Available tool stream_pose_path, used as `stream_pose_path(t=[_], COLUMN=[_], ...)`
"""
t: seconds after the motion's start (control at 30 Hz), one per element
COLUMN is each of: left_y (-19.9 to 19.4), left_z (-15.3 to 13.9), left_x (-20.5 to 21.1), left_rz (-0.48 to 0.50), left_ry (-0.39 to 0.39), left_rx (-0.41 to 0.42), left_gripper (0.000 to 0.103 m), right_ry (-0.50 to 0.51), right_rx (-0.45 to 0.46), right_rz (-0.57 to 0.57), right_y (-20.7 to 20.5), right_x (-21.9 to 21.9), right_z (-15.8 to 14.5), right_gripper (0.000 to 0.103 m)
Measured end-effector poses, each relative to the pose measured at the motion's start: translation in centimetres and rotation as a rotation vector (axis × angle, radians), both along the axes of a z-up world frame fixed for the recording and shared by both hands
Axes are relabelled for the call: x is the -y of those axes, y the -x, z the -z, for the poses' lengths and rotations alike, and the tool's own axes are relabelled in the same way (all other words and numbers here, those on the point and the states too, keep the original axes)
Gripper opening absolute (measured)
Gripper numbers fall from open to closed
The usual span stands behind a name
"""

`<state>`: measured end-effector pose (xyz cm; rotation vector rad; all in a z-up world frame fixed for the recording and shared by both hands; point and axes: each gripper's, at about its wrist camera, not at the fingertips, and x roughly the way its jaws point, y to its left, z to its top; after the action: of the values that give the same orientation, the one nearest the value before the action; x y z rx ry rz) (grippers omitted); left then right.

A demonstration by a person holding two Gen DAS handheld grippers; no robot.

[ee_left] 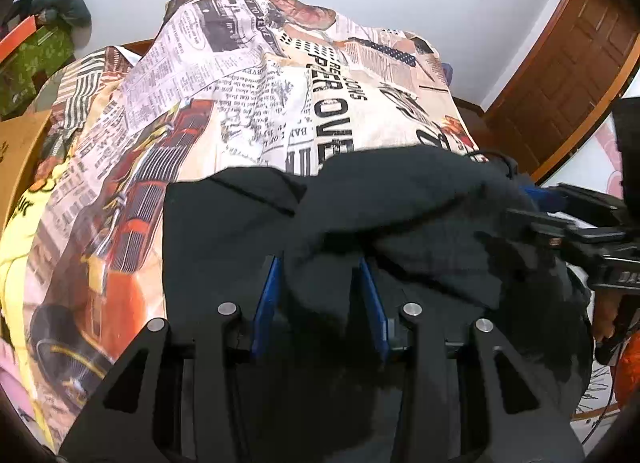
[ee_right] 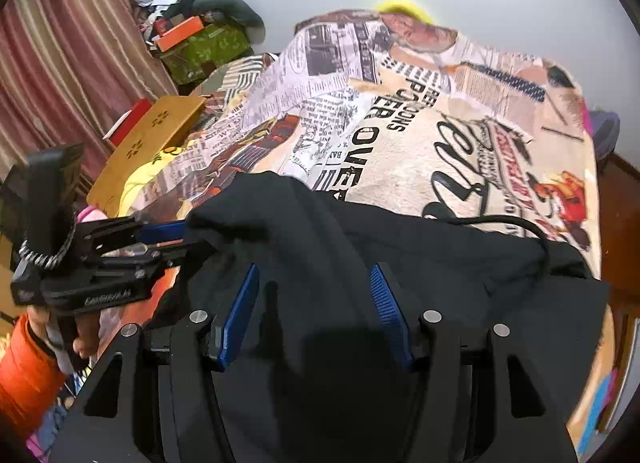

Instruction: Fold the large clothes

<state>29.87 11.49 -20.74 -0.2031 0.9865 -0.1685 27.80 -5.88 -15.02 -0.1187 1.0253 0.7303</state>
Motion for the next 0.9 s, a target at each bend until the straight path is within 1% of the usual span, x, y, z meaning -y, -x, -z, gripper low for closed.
stream_pose_path(t=[0.13, 0.17, 0.2, 0.23, 0.27, 0.3, 0.33, 0.37, 0.4, 0.43, 0.5, 0.63, 0.83, 0.9], left_y=[-1.2, -1.4, -1.6, -1.7, -1.7, -1.7, -1.7, -1.6, -1.3, -1.0, -0.1, 1.9, 5.5, 6.4], left_z=[0.3, 0.3, 0.3, 0.2, 0.1, 0.1, -0.1, -0.3, -0.7, -1.1, -2.2, -4.5, -7.7, -8.4], left_x=[0.2, 0.3, 0.3, 0.5, 0.6, 0.6, 0.6, 0.7, 0.9, 1.1, 2.0, 4.4, 7.7, 8.3], left_rz=[0.014, 0.018, 0.020, 0.021, 0.022, 0.025, 0.029, 0.034, 0.047, 0.057, 0.080, 0.131, 0.197, 0.208], left_ry=[-0.014, -0.018, -0.023, -0.045, -0.059, -0.065, -0.065, -0.060, -0.052, -0.054, -0.073, -0.129, -0.196, -0.201], left_rx=[0.009, 0.015, 0.018, 0.026, 0.034, 0.040, 0.046, 0.050, 0.060, 0.072, 0.102, 0.166, 0.222, 0.224], left_gripper=[0.040, 0.035, 0.032, 0.029, 0.023, 0.020, 0.018, 0.016, 0.014, 0.014, 0.013, 0.013, 0.013, 0.020], right_ry=[-0.002, -0.005, -0.012, -0.023, -0.032, -0.039, -0.049, -0.073, -0.088, -0.107, -0.121, -0.130, -0.152, -0.145], right_rx=[-0.055, -0.074, -0.081, -0.085, -0.093, -0.097, -0.100, -0.109, -0.119, -0.129, -0.122, -0.076, -0.026, -0.011], right_rz=[0.001, -0.004, -0.006, -0.007, -0.007, -0.006, -0.007, -0.006, -0.003, 0.002, 0.007, 0.012, 0.029, 0.033], right_y=[-1.7, -2.1, -2.2, -2.2, -2.2, -2.2, -2.2, -2.0, -2.0, -1.8, -1.4, 0.0, 3.2, 4.1], right_x=[-0.7, -1.0, -1.2, -1.2, -1.1, -1.0, -0.9, -0.5, -0.2, 0.3, 1.0, 2.4, 5.4, 5.9], right_z=[1.4, 1.8, 2.0, 2.0, 2.2, 2.2, 2.2, 2.1, 2.0, 1.7, 1.1, -0.4, -2.2, -2.4], right_gripper=[0.054, 0.054, 0.050, 0.043, 0.039, 0.031, 0.024, 0.020, 0.014, 0.011, 0.010, 0.009, 0.008, 0.008])
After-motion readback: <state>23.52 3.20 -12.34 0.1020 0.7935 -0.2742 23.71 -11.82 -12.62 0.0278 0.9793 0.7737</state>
